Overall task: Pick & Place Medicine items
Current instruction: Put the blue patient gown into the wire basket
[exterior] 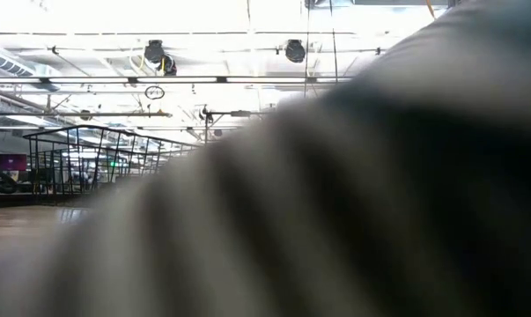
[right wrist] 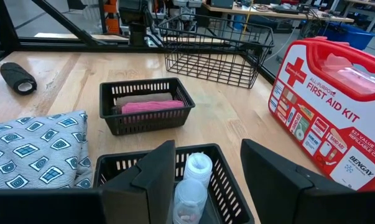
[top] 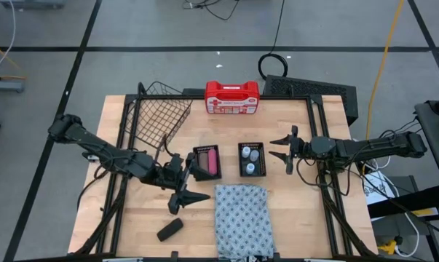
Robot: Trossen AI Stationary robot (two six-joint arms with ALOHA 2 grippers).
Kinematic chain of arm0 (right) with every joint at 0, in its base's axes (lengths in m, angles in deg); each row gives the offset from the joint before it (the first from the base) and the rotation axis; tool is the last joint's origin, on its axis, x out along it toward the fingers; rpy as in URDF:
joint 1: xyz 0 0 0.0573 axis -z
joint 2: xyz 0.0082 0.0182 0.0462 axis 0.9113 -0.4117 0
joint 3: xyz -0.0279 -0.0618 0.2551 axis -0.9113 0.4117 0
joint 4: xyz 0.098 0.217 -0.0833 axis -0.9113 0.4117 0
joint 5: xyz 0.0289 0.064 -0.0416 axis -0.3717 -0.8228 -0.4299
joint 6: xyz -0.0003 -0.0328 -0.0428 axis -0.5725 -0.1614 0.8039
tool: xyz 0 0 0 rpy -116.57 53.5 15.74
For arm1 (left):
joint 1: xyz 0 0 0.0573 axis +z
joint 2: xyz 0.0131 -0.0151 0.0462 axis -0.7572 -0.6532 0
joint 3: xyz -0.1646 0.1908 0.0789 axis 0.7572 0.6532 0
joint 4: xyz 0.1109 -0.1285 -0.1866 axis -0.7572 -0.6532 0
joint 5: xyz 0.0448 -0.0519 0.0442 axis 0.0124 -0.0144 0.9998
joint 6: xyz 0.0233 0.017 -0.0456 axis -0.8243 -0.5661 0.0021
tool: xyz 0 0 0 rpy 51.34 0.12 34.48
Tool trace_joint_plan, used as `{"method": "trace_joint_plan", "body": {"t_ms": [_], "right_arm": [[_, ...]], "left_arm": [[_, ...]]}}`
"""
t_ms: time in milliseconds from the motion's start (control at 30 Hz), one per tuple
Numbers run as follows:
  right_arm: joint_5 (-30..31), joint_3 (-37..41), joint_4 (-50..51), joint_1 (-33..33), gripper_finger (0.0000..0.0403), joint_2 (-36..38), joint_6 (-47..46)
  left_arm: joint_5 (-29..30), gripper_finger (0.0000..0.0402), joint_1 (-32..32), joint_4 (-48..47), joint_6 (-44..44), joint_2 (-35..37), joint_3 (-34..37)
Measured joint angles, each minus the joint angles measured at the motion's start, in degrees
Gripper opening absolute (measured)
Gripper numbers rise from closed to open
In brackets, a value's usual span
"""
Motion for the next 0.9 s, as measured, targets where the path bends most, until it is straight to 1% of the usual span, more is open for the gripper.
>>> {"method": "trace_joint_plan", "body": {"t_ms": [133,267,333,400,467,533,633,700,800,900], "right_arm": [[0.0,0.0,0.0,0.0,0.0171,0.0,-1.0],[0.0,0.0,0.0,0.0,0.0171,0.0,-1.0],[0.0,0.0,0.0,0.0,0.0171,0.0,-1.0],[0.0,0.0,0.0,0.0,0.0171,0.0,-1.0],[0.0,0.0,0.0,0.0,0.0171,0.0,-1.0],[0.0,0.0,0.0,0.0,0.0171,0.0,-1.0],[0.0,0.0,0.0,0.0,0.0171,0.0,-1.0],[0.0,0.0,0.0,0.0,0.0171,0.0,-1.0],[0.0,0.0,0.0,0.0,0.0171,0.0,-1.0],[0.0,0.0,0.0,0.0,0.0171,0.0,-1.0]], "left_arm": [[0.2,0.0324,0.9,-0.2,-1.3,-1.5,0.0],[2.9,0.0324,1.3,-0.1,-3.5,-4.2,0.0],[4.7,0.0324,1.3,0.0,-1.7,-6.3,0.0],[5.0,0.0324,1.6,-1.4,-0.8,-8.5,-0.5],[4.6,0.0324,2.5,-7.2,0.4,-10.5,-3.3],[4.5,0.0324,3.4,-15.7,2.1,-12.6,-8.0],[4.5,0.0324,4.7,-28.4,2.0,-17.2,-16.0],[4.5,0.0324,5.5,-35.2,0.6,-20.6,-20.3],[3.7,0.0324,6.7,-39.5,-1.1,-25.6,-25.0],[-0.5,0.0324,7.5,-39.8,-2.0,-30.1,-27.1]]}}
